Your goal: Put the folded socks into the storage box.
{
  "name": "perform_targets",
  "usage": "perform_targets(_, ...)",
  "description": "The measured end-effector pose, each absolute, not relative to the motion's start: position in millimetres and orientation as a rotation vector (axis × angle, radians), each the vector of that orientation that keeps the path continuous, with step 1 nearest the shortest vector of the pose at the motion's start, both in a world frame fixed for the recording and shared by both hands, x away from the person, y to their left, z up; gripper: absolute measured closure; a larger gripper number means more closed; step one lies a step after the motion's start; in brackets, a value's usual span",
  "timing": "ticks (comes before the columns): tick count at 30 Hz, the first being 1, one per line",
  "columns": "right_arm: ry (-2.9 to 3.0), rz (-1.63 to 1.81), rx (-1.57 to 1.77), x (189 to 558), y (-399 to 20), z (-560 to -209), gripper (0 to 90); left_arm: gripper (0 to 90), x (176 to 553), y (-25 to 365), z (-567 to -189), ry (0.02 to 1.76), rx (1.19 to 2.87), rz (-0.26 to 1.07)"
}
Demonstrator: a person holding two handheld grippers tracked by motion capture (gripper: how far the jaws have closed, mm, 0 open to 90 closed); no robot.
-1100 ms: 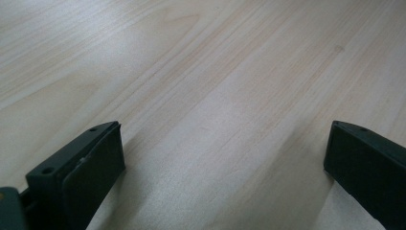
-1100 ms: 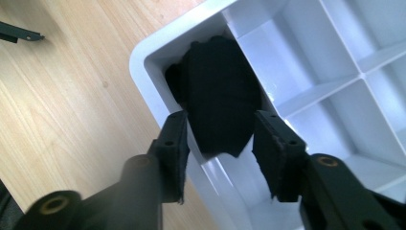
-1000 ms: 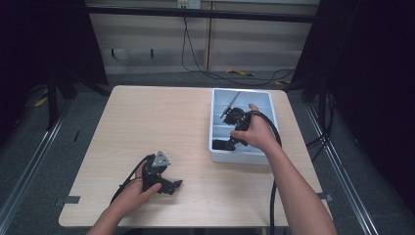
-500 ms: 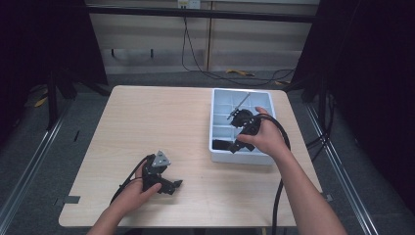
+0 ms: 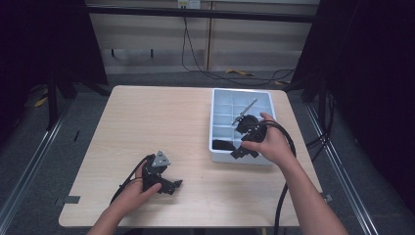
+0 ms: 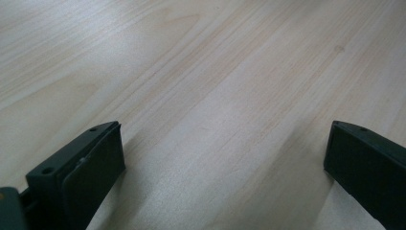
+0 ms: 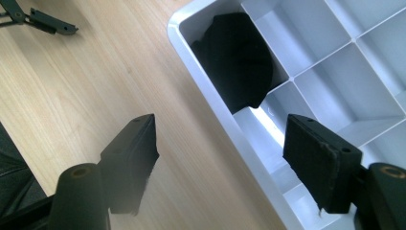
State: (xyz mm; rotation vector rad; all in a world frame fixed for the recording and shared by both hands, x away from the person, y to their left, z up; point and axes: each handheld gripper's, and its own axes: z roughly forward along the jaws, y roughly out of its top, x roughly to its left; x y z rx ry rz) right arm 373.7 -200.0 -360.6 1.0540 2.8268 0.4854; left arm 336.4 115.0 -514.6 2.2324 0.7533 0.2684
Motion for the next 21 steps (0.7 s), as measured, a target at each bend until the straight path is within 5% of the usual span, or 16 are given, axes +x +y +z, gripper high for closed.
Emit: perform_targets(21, 2.82, 0.405, 1.027, 347, -212, -367, 24.1, 0.0, 336, 115, -514, 0.753, 2.236, 0.264)
